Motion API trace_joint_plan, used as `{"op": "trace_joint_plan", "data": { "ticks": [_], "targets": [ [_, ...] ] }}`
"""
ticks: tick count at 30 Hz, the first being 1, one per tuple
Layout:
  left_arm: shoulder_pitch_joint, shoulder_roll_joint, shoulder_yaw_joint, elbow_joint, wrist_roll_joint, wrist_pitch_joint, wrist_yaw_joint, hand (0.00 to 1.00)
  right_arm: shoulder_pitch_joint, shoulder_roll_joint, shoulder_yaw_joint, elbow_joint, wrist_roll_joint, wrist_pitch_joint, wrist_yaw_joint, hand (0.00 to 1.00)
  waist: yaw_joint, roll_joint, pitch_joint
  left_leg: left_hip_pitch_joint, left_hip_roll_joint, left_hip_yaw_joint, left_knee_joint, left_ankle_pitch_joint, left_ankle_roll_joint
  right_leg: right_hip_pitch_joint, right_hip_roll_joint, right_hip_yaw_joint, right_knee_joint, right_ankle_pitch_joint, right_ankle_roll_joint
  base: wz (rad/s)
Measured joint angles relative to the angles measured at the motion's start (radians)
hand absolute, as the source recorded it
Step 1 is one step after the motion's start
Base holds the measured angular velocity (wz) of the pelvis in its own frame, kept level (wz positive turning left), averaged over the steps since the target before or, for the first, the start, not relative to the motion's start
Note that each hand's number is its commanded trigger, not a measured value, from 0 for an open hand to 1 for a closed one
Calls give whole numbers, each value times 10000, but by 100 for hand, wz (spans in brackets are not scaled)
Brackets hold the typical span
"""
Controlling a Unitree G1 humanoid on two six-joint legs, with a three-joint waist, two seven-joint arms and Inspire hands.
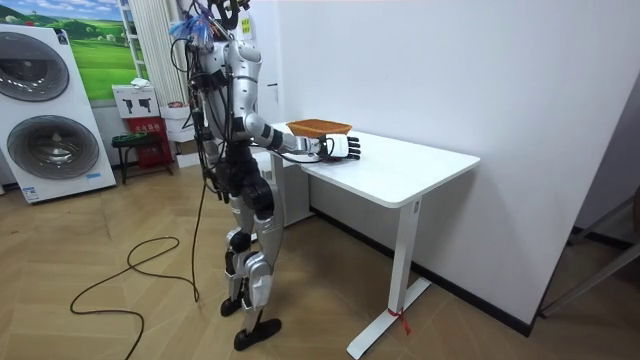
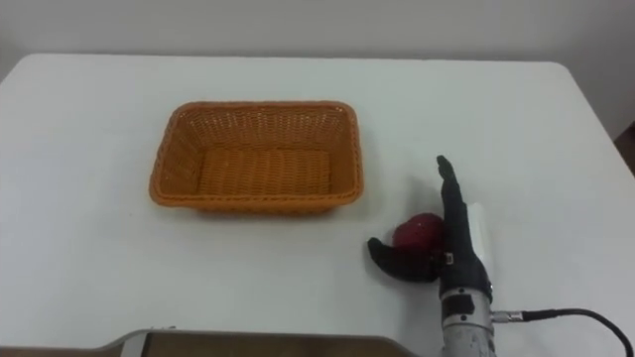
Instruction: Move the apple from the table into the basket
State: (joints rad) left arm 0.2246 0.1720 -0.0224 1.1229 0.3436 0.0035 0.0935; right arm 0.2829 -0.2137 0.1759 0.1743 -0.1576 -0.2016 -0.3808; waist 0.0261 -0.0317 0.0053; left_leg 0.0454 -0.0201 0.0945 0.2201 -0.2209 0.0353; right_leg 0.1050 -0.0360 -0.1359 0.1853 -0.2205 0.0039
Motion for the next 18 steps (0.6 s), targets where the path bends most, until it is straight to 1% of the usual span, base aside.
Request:
{"op": "trace_joint_plan", "data": {
  "ticks": [1,2,3,4,5,6,10,13,15,18],
  "targets": [
    [-15,0,-9,-11,0,0,0,0,-1,18,0,91,-44,-77,10,0,-11,-14,2,-7,56,2,-7,-1,-1,-10,2,-4,2,0,0,0],
    [-21,0,-9,-21,0,0,4,0,3,30,0,106,-58,-87,21,5,-10,-22,5,-8,58,2,-8,-1,-2,-12,3,-6,2,0,-1,0],
    [-46,0,-9,-28,1,-2,12,0,5,51,0,111,-88,-90,58,16,-8,-37,-5,-9,60,1,-10,-2,-3,-15,4,-9,3,2,-2,0],
    [-70,0,-9,-29,0,-2,19,0,12,60,1,126,-99,-90,93,47,-8,-48,-12,-11,59,1,-16,-3,-3,-13,4,-9,4,3,-4,0],
    [-83,0,-9,-29,1,-2,23,0,18,61,0,127,-100,-90,114,98,-7,-51,-14,-12,59,3,-18,-3,-3,-12,4,-8,5,4,-5,0],
    [-101,3,-9,-35,1,-2,28,0,24,65,-1,175,-108,-141,125,100,-14,-62,-23,-8,59,6,-15,-3,-3,-11,4,-7,6,6,-5,0],
    [-46,22,-3,-42,9,-2,33,0,26,63,-135,500,-404,-321,-84,100,-47,-136,-109,12,61,9,10,-3,-4,1,10,-9,3,7,-6,0],
    [-44,29,-2,-61,8,-5,33,0,-18,64,-415,666,-739,-378,-161,100,-71,-144,-112,23,63,14,18,-3,-4,13,11,-7,3,10,-9,0],
    [-48,49,-3,-62,7,-7,44,0,-107,53,-468,866,-870,-484,-257,100,-91,-142,-112,32,67,14,20,-3,-4,34,14,-14,4,10,-9,0],
    [-60,52,-6,-61,6,-8,77,0,-114,56,-524,899,-878,-491,-349,100,-116,-138,-110,33,70,12,16,-8,-12,75,22,-28,3,10,-9,0]
  ]
}}
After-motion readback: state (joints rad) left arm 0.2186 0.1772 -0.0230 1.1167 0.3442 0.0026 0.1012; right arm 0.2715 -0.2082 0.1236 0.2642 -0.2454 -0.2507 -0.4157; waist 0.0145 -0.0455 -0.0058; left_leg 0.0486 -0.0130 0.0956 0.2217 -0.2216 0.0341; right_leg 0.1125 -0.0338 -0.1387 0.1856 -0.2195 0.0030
